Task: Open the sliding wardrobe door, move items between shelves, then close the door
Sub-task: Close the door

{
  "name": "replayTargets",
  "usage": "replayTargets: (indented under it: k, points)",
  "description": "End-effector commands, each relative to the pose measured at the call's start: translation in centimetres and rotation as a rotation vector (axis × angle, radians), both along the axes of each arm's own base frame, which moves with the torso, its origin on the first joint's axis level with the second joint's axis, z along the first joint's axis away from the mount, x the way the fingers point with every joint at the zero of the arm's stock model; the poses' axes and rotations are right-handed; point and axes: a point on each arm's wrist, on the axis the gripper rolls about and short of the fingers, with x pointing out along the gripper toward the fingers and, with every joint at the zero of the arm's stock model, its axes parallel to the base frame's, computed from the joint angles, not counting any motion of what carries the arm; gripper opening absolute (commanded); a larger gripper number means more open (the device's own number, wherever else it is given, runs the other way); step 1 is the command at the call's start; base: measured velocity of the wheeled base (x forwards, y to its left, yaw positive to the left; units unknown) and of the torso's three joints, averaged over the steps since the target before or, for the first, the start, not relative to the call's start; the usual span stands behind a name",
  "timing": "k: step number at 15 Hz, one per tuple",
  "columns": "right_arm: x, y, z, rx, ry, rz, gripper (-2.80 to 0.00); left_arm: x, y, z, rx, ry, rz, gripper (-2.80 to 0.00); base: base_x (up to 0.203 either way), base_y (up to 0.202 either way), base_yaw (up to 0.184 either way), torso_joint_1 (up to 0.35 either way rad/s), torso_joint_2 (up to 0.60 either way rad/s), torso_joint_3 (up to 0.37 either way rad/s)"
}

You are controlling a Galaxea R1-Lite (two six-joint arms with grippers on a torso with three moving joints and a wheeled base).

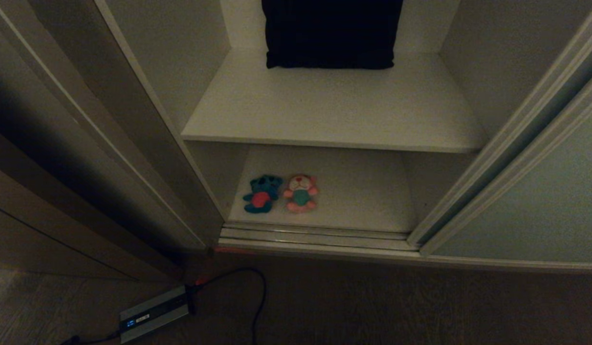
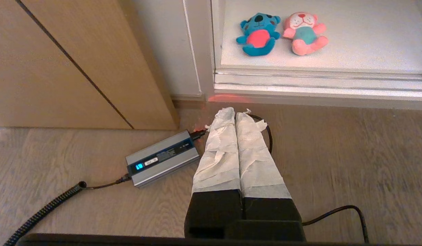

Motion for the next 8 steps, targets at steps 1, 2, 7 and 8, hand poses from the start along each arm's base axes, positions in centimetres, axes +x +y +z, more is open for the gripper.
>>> replayTargets:
  k: [1,2,7,8]
  points:
    - [1.0,-0.1,2.5,0.002,0.049,-0.048,-2.8,0.0,0.0,0.0,0.001,-0.001,0.0,-2.8,0.0,0.0,0.0,0.0,0.0,0.0]
    - [1.6,-0.2,3.5,0.009,0.065,-0.073,-2.8,0.0,0.0,0.0,0.001,0.0,-0.001,-2.8,0.0,0.0,0.0,0.0,0.0,0.0]
    - [4.7,-0.5,9.2,0.191,0.066,-0.149,-2.8,0.0,0.0,0.0,0.001,-0.001,0.0,-2.8,0.0,0.0,0.0,0.0,0.0,0.0]
    - [5.0,-0.5,10.2,0.234,0.054,-0.143,-2.8,0.0,0.0,0.0,0.001,0.0,0.001,-2.8,0.0,0.0,0.0,0.0,0.0,0.0]
